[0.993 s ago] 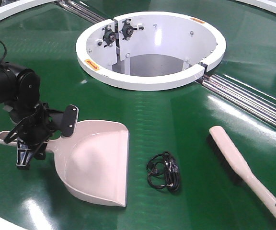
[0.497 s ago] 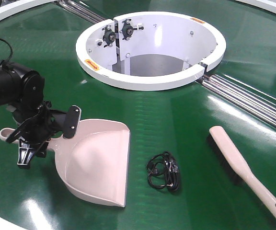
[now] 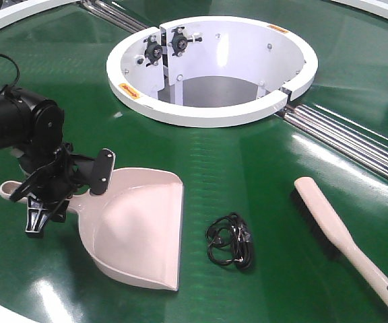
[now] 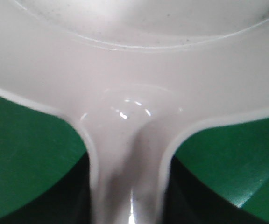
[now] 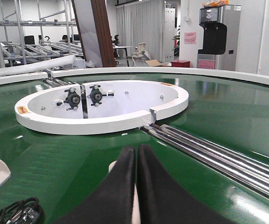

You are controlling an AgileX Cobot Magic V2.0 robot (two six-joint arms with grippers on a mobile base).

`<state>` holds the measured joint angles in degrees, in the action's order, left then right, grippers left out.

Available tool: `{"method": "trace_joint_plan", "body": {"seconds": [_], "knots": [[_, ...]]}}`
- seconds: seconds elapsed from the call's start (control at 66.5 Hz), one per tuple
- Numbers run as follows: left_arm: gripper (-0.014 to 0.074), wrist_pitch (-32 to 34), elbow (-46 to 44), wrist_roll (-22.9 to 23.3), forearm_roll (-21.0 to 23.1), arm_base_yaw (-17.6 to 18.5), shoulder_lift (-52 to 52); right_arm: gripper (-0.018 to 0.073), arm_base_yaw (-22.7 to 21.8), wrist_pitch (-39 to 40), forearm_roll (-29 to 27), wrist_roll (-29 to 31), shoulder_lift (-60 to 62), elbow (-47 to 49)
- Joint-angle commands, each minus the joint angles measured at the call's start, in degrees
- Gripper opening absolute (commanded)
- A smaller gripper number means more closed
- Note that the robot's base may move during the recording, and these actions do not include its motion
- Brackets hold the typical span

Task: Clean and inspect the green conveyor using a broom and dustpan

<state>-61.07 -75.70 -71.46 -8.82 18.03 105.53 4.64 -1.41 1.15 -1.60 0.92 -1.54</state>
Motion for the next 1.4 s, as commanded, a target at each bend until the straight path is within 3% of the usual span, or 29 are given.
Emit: {"method": "trace_joint_plan", "body": {"seconds": [0.0, 0.752, 1.038, 1.143, 1.384], "knots": [[-0.0007, -0.82, -1.56, -0.03, 0.43, 0.56, -2.47, -0.0009, -0.28, 4.2, -0.01, 0.42, 0.66, -1.26], [-0.0007, -0.82, -1.56, -0.03, 0.43, 0.56, -2.47, -0.0009, -0.28, 4.2, -0.01, 0.42, 0.66, -1.26], [-0.0007, -0.82, -1.56, -0.03, 0.43, 0.56, -2.47, -0.0009, -0.28, 11.76, -0.01, 0.64, 0.66, 0.08], [-0.0007, -0.88, -1.56, -0.03, 0.43, 0.56, -2.47, -0.0009, -0.28, 7.5, -0.01, 0.41, -0.18, 5.37], [-0.0007, -0.88, -1.56, -0.03, 0.43, 0.56, -2.53, -0.0009, -0.28, -11.97, -0.26, 1.26, -11.82, 22.97]]}}
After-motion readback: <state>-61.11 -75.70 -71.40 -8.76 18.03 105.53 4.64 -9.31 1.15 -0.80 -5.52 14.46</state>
